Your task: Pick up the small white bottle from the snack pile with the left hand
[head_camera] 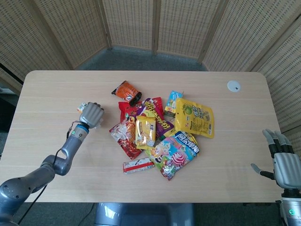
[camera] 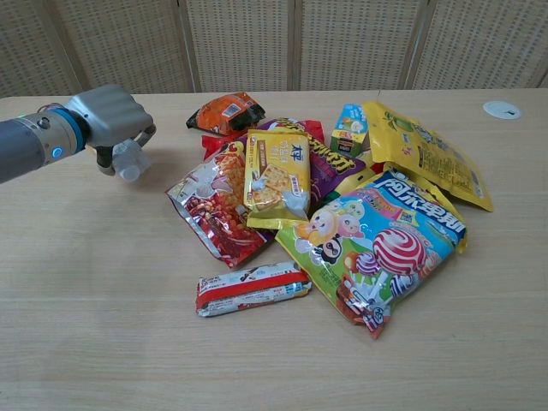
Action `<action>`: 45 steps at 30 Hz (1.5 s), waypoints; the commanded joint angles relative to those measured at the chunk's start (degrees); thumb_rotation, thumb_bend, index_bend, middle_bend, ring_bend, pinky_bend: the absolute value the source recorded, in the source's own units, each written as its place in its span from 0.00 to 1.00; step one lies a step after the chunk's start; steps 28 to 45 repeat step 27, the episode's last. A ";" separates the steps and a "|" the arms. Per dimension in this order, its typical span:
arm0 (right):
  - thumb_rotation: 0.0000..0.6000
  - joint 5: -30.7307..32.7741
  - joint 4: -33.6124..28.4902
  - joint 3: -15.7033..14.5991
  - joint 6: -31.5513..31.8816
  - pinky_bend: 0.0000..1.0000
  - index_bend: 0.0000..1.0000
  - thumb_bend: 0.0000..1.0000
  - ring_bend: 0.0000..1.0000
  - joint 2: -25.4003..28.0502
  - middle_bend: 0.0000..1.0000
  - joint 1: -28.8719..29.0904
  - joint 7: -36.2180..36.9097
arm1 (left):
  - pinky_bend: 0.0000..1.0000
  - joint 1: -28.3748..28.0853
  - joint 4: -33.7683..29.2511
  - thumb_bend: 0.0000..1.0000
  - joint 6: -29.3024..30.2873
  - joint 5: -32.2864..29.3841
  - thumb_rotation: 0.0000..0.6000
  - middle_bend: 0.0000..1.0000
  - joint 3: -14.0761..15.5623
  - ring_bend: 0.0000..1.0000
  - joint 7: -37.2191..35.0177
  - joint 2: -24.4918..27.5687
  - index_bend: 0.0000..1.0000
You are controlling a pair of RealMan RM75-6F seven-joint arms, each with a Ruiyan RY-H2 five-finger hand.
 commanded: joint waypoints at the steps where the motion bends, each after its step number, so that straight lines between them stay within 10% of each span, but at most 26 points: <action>1: 1.00 -0.11 -0.01 -0.04 -0.02 0.00 0.00 0.00 0.00 -0.05 0.00 0.03 -0.13 | 0.65 -0.36 -8.67 0.00 3.13 0.16 1.00 0.71 -2.80 0.72 1.32 5.71 0.88; 11: 1.00 -1.29 -0.80 -0.54 0.18 0.00 0.00 0.00 0.00 -0.01 0.00 0.06 -0.61 | 0.65 -1.34 -42.57 0.00 10.62 -5.25 1.00 0.71 -10.04 0.72 13.95 26.81 0.87; 20: 1.00 -2.06 -1.34 -0.76 0.82 0.00 0.00 0.00 0.00 0.32 0.00 -0.16 -0.44 | 0.65 -2.41 -60.44 0.00 15.30 -9.31 1.00 0.71 -13.71 0.72 21.25 39.39 0.88; 45: 1.00 -2.29 -1.70 -0.76 1.22 0.00 0.00 0.00 0.00 0.66 0.00 -0.32 -0.19 | 0.65 -2.81 -63.23 0.00 16.28 -11.37 1.00 0.71 -12.80 0.72 23.07 41.63 0.88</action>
